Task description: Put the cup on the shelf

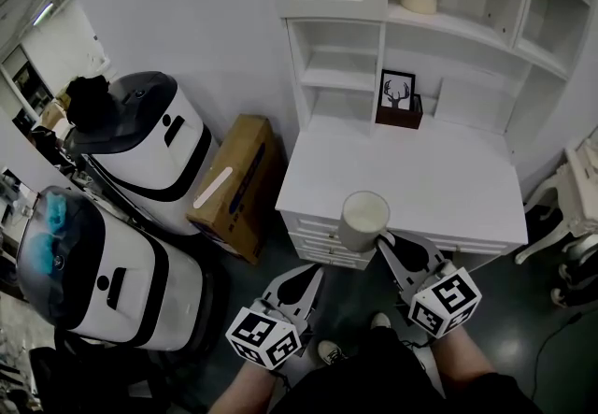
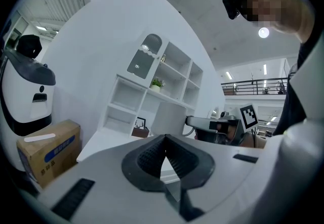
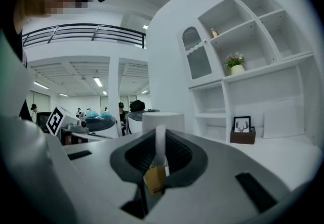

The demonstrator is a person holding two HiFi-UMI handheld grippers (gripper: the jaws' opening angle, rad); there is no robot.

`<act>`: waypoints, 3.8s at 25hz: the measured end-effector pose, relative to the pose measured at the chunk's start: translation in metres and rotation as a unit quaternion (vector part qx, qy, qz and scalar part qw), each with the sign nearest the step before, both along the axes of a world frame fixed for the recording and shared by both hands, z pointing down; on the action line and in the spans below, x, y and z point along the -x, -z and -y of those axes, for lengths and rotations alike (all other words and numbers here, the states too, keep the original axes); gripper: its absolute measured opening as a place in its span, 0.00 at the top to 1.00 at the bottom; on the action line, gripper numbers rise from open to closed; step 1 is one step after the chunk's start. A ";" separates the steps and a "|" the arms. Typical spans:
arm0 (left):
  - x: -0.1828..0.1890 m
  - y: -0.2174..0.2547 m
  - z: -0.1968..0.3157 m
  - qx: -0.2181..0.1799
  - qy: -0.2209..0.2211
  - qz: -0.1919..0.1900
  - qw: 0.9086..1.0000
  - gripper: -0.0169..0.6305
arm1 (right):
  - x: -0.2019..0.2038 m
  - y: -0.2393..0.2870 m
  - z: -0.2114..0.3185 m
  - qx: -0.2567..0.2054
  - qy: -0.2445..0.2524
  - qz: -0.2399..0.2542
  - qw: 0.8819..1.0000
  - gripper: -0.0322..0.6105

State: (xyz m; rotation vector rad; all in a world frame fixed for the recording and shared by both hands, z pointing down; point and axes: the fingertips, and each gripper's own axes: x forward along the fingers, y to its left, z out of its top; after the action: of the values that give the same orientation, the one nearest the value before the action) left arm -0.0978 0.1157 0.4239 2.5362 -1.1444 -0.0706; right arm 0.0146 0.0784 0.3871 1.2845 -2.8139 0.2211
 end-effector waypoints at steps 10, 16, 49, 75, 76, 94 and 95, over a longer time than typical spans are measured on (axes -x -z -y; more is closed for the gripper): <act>0.015 0.007 0.011 -0.008 0.026 0.007 1.000 0.97 | 0.015 0.003 0.022 -0.005 0.020 0.006 1.000 0.90; 0.024 0.013 0.026 -0.011 0.051 0.010 0.999 0.97 | 0.024 0.012 0.043 -0.015 0.046 0.008 0.999 0.90; -0.035 -0.010 0.133 0.018 0.046 0.006 0.999 0.97 | -0.025 -0.002 0.155 -0.001 0.049 0.003 0.999 0.90; -0.052 -0.018 0.218 0.027 0.063 0.015 0.998 0.97 | -0.038 -0.014 0.248 0.005 0.068 0.009 0.998 0.90; -0.053 -0.017 0.220 0.027 0.064 0.016 0.997 0.97 | -0.037 -0.013 0.251 0.004 0.069 0.009 0.998 0.90; -0.053 -0.010 0.256 0.020 0.094 0.026 0.995 0.97 | -0.040 -0.016 0.299 0.002 0.090 0.007 0.996 0.90; -0.054 -0.010 0.259 0.020 0.095 0.027 0.995 0.97 | -0.040 -0.017 0.302 0.002 0.091 0.007 0.996 0.90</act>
State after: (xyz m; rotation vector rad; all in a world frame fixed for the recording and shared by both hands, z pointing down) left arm -0.0441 -0.1428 0.4338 2.4010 -1.3917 -0.0271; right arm 0.0550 -0.2232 0.4036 1.0203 -2.9182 0.2300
